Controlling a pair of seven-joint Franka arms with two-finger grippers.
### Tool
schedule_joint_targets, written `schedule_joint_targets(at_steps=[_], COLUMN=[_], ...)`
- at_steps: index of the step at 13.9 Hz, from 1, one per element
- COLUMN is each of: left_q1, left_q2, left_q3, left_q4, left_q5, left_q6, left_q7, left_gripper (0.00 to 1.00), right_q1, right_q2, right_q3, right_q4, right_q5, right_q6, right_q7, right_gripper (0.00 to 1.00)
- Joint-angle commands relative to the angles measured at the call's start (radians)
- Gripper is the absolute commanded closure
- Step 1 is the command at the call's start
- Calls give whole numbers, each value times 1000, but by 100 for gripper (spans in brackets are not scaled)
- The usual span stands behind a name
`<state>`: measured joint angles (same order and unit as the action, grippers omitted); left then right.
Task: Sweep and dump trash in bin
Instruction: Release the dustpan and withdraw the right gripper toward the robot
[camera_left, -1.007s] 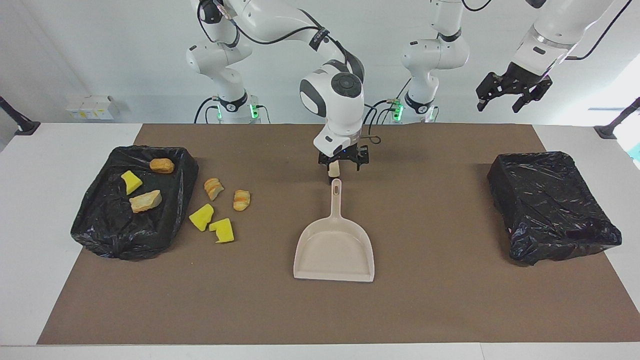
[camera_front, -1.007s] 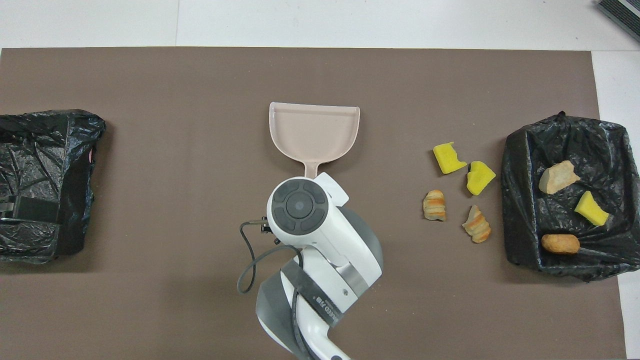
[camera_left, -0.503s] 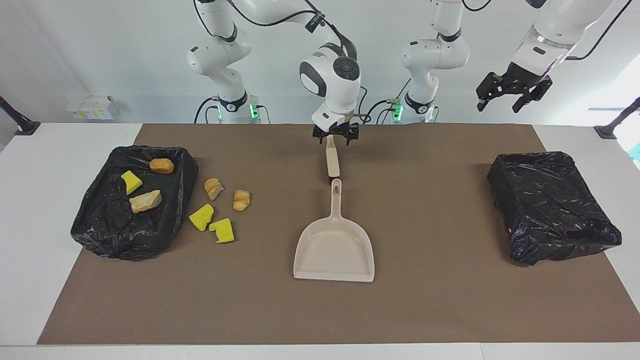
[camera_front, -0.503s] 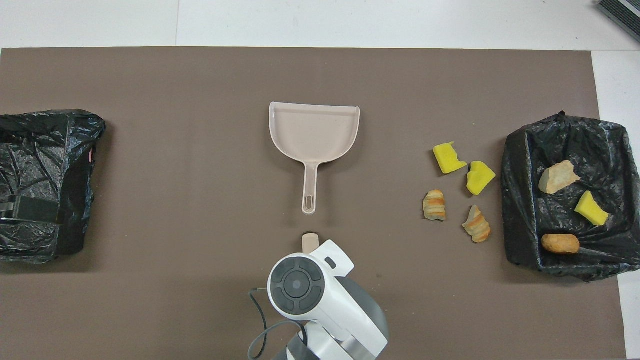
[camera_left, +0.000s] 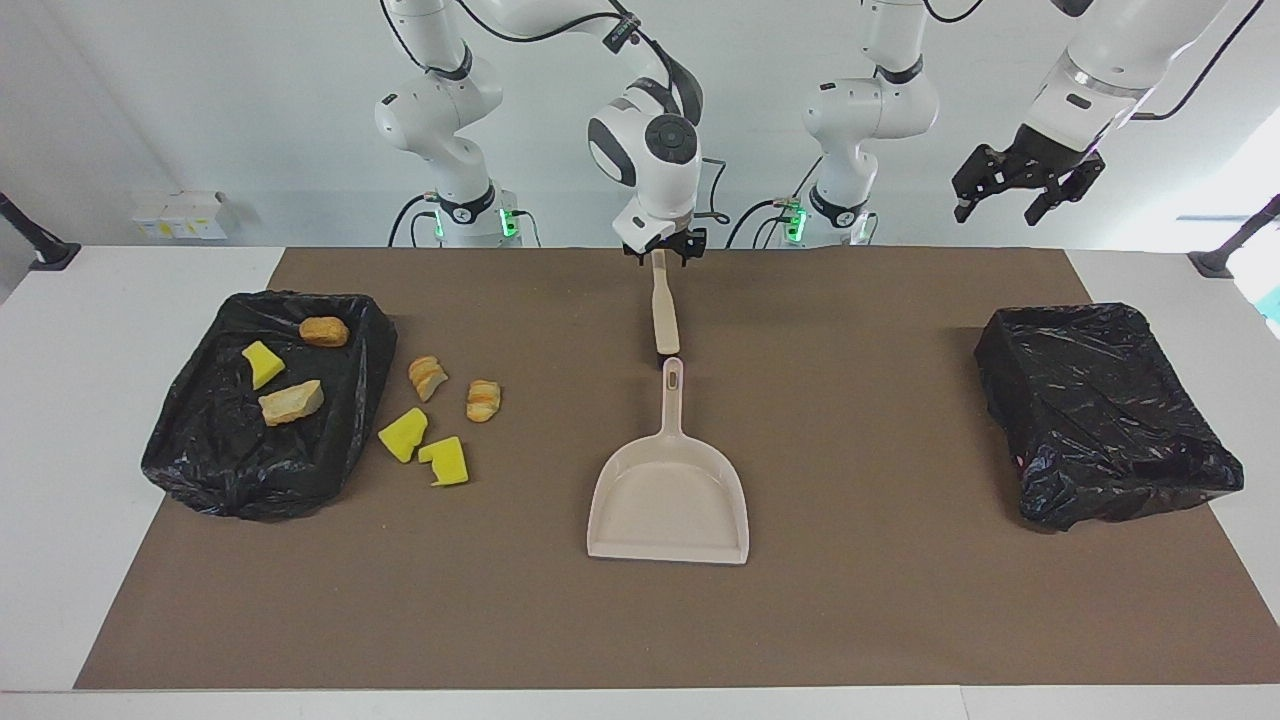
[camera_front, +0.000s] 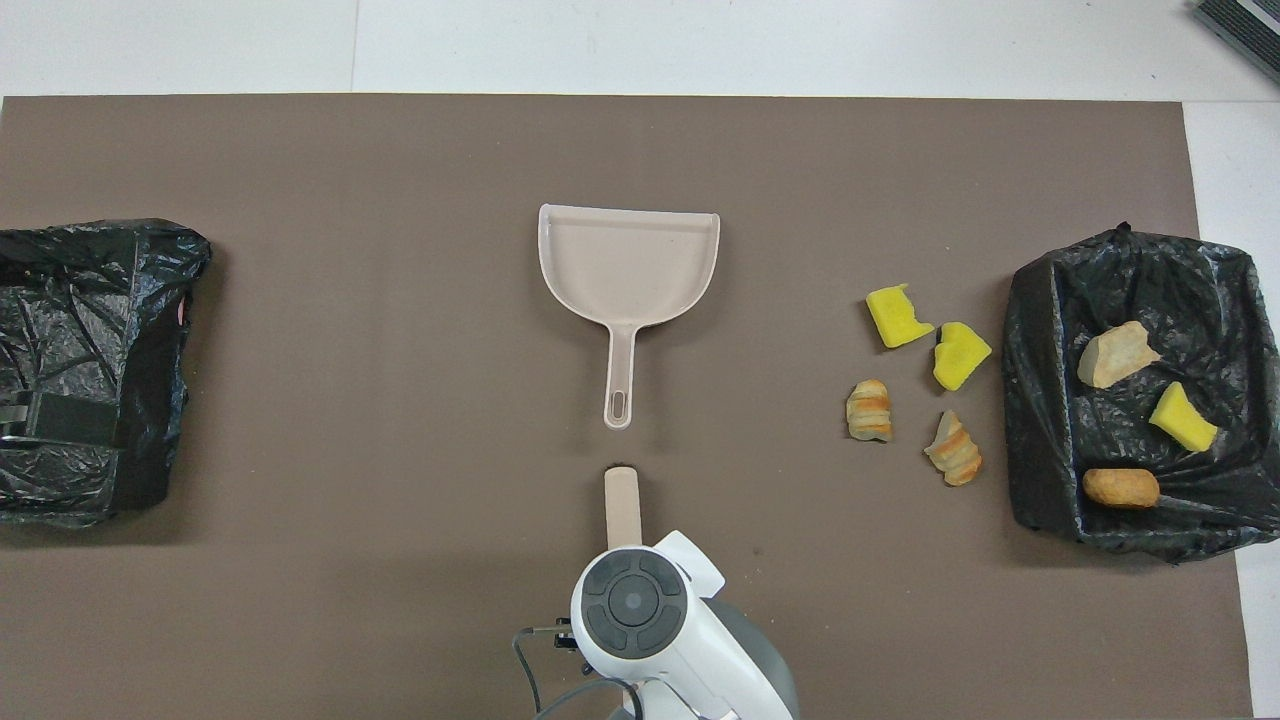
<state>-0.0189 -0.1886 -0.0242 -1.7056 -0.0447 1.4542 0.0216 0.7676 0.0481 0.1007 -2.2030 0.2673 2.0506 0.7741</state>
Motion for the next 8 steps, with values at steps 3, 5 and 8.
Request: schedule_joint_targets(at_steps=[3, 5, 8], left_q1=[7, 7, 7], left_q2=[-22, -22, -22], left_q3=[-2, -3, -3], left_q4=[-22, -22, -22], left_q5=[12, 11, 12], left_q6=[15, 15, 15], left_q7=[4, 4, 4], left_gripper=[0, 0, 0], right_q1=[12, 15, 15], right_q2=[-30, -21, -20], right_q3=[-1, -1, -1], right_q4=[-55, -55, -64], right_q5=[33, 33, 33], right_q6=[46, 52, 56], right_q7=[-42, -45, -47], right_gripper=[41, 47, 50])
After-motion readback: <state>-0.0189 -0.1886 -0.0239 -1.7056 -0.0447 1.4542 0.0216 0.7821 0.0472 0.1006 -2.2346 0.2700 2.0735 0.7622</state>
